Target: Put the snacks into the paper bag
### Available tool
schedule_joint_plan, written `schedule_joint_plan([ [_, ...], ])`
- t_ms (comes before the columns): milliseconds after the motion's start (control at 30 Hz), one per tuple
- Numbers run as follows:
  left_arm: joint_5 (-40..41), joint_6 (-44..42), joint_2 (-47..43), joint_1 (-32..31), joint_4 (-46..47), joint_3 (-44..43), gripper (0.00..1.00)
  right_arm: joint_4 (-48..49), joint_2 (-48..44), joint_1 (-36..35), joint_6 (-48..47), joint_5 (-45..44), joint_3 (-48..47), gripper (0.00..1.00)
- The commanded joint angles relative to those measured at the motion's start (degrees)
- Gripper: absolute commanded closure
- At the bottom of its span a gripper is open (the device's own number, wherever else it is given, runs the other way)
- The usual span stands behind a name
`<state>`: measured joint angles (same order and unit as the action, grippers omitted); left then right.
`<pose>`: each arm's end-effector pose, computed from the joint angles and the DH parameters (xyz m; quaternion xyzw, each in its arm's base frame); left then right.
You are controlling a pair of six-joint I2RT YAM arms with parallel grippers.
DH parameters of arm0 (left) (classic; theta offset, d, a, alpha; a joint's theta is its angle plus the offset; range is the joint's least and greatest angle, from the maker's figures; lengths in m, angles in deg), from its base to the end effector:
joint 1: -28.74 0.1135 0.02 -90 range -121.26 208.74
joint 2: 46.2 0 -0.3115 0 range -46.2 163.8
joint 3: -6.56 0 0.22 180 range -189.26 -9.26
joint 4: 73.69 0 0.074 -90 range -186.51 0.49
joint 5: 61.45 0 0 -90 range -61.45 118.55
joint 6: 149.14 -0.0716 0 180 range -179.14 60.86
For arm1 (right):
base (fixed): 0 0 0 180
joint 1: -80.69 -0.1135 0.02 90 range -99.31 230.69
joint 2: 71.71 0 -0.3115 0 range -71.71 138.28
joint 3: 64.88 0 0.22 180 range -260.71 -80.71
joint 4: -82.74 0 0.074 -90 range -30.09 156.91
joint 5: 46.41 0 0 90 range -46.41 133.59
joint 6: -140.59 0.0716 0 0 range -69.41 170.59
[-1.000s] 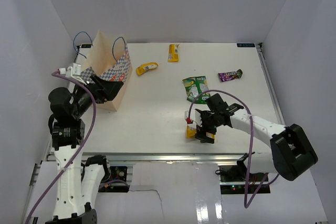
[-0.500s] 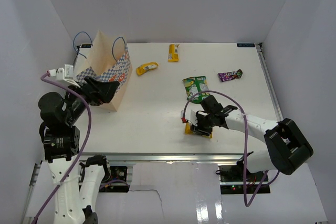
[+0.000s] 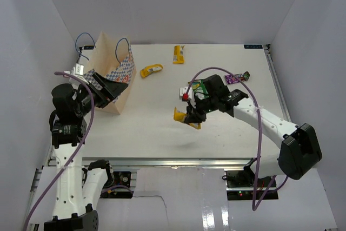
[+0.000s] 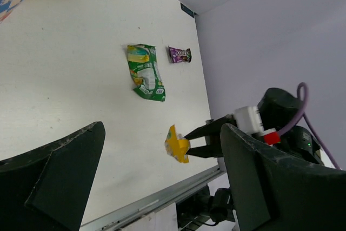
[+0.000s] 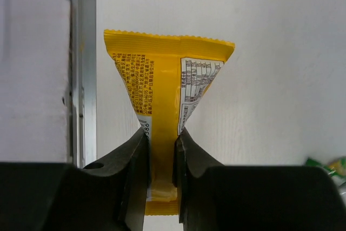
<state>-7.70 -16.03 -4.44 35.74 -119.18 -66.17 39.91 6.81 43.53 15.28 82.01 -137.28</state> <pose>0.1082 -0.0294 0.4011 -0.1458 0.7615 -0.4142 0.4768 0.1821 0.1938 0.2972 -0.6158 0.6451 0.3134 0.3261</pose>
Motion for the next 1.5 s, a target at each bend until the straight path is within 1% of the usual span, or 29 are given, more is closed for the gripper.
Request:
schedule_joint_plan([
  [0,-1.8,4.0,-1.3,-0.2,1.8,0.3,0.02,3.6,2.2,-0.2,9.9,8.4,-9.3,0.77],
  [33,-1.7,4.2,-1.8,-0.2,2.1,0.4,0.02,4.8,3.9,-0.2,11.9,9.7,-11.2,0.78],
  [67,-1.9,4.5,-1.9,-0.2,2.5,0.4,0.02,6.0,5.0,-0.4,16.3,10.0,-13.0,0.78],
  [100,-1.9,4.5,-2.1,-0.2,2.6,0.3,0.02,7.3,6.2,-0.8,18.8,10.4,-16.9,0.79],
  [167,-0.8,3.7,-3.0,-0.1,2.7,-1.2,0.02,10.3,10.1,-1.8,22.4,10.2,-21.8,0.80],
  [200,-0.1,2.1,-3.4,-0.2,2.7,-2.2,0.02,11.2,11.7,-3.3,24.4,9.6,-27.7,0.79],
  [233,1.2,0.9,-4.0,-0.2,2.4,-3.5,0.02,11.9,13.2,-4.2,25.5,8.8,-30.8,0.79],
  [267,4.7,-1.2,-4.9,-0.2,1.7,-6.7,0.02,12.7,16.5,-4.9,26.7,7.2,-34.1,0.79],
  [300,7.0,-1.2,-5.4,-0.2,0.9,-8.6,0.02,13.5,18.5,-6.5,28.0,6.4,-37.5,0.79],
  [333,9.6,-3.2,-5.7,-0.2,0.1,-10.7,0.02,14.4,20.3,-7.0,30.8,5.8,-44.6,0.79],
  [367,12.0,-4.1,-6.4,-0.2,-0.7,-12.5,0.02,16.4,24.1,-7.7,32.1,4.0,-48.2,0.79],
  [400,16.0,-4.9,-6.8,-0.1,-2.0,-15.8,0.02,17.5,26.0,-9.3,33.4,2.7,-52.0,0.79],
  [433,17.8,-6.1,-7.2,-0.2,-2.7,-17.3,0.02,18.5,28.0,-10.0,35.2,1.7,-55.6,0.80],
  [467,19.1,-6.6,-7.5,-0.2,-3.1,-18.6,0.02,20.7,31.8,-10.6,37.0,-0.3,-62.9,0.81],
  [533,21.4,-7.5,-8.7,-0.2,-4.1,-21.5,0.02,23.2,37.0,-12.7,38.8,-4.5,-69.3,0.81],
  [567,21.7,-7.7,-9.4,-0.2,-4.4,-22.0,0.02,27.0,38.3,-13.8,39.3,-6.1,-73.5,0.81],
  [633,21.6,-8.0,-10.3,-0.2,-4.5,-23.0,0.02,33.0,40.5,-15.0,40.3,-11.4,-74.7,0.82],
  [667,21.6,-8.2,-10.7,-0.2,-4.4,-23.2,0.02,38.7,41.1,-16.1,40.4,-12.7,-74.7,0.81],
  [733,22.0,-8.8,-11.8,-0.1,-4.5,-23.8,0.02,42.3,44.2,-17.1,40.1,-15.9,-76.4,0.81],
  [800,22.3,-9.5,-12.3,-0.2,-4.8,-24.4,0.02,45.8,46.6,-18.7,39.5,-17.7,-80.3,0.81],
  [900,23.3,-10.3,-12.5,-0.2,-6.2,-26.1,0.02,51.8,49.4,-20.9,35.7,-22.1,-80.8,0.82],
  [1000,23.3,-10.7,-12.4,-0.2,-7.4,-27.4,0.02,57.3,52.8,-22.5,27.1,-29.3,-81.5,0.81],
  [1067,23.2,-10.9,-12.2,-0.1,-8.4,-27.8,0.02,59.3,54.5,-22.9,21.9,-31.1,-82.4,0.80],
  [1200,23.4,-11.2,-12.1,-0.2,-9.9,-28.6,0.02,62.3,56.8,-22.8,14.9,-33.7,-80.5,0.77],
  [1267,23.1,-10.9,-12.0,-0.1,-10.1,-28.5,0.02,62.7,57.6,-22.9,12.7,-34.0,-80.1,0.74],
  [1300,22.9,-10.8,-11.9,-0.1,-10.1,-28.4,0.02,62.9,58.2,-22.8,11.6,-34.5,-79.9,0.66],
  [1367,22.4,-10.5,-11.5,-0.1,-10.1,-28.5,0.02,63.0,58.5,-22.8,10.6,-34.5,-79.0,0.60],
  [1400,22.2,-10.3,-11.3,-0.1,-10.1,-28.6,0.02,62.8,58.5,-22.8,10.4,-34.5,-78.8,0.53],
  [1467,21.8,-10.3,-11.0,-0.1,-10.1,-28.7,0.02,62.1,58.3,-22.8,10.3,-34.1,-78.2,0.45],
])
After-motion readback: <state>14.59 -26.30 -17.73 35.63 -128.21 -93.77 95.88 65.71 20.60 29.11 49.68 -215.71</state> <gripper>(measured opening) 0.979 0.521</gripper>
